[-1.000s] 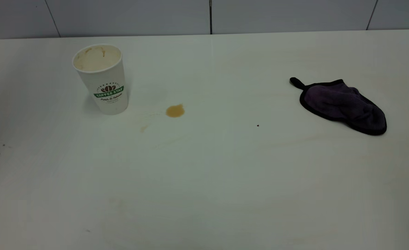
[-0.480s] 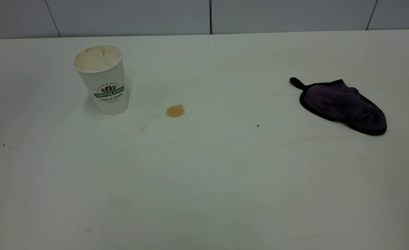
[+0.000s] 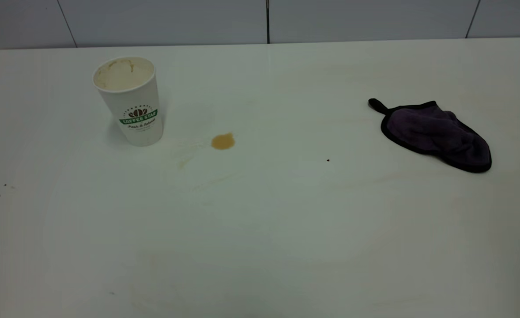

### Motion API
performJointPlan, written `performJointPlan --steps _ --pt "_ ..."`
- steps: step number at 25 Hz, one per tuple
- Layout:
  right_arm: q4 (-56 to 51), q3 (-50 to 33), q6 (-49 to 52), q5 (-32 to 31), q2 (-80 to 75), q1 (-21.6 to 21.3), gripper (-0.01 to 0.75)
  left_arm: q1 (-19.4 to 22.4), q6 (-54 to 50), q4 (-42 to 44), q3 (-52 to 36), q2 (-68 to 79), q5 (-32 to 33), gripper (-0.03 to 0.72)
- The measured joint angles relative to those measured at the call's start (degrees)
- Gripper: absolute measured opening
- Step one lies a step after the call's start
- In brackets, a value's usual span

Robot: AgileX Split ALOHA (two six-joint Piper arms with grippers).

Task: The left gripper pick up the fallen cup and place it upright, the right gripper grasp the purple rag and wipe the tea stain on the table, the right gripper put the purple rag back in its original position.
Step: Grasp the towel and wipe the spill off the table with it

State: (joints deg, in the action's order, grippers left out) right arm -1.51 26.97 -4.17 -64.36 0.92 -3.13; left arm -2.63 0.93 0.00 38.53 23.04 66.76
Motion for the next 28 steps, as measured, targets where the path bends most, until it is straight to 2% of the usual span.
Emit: performJointPlan --steps 6,10,22,28 --pt "0.0 0.0 0.0 0.0 0.0 0.0 0.239 3.2 0.03 0.0 -8.87 -6.87 -0.51 0.537" --pt "0.0 0.0 0.0 0.0 0.0 0.0 0.239 5.12 0.03 0.0 -10.02 -12.05 -1.87 0.537" --pt "0.0 0.0 0.0 0.0 0.0 0.0 0.239 5.05 0.03 0.58 -10.66 -24.03 -1.91 0.537" --pt "0.0 0.0 0.0 0.0 0.0 0.0 0.239 2.75 -0.01 0.74 -10.66 -24.13 -1.78 0.537"
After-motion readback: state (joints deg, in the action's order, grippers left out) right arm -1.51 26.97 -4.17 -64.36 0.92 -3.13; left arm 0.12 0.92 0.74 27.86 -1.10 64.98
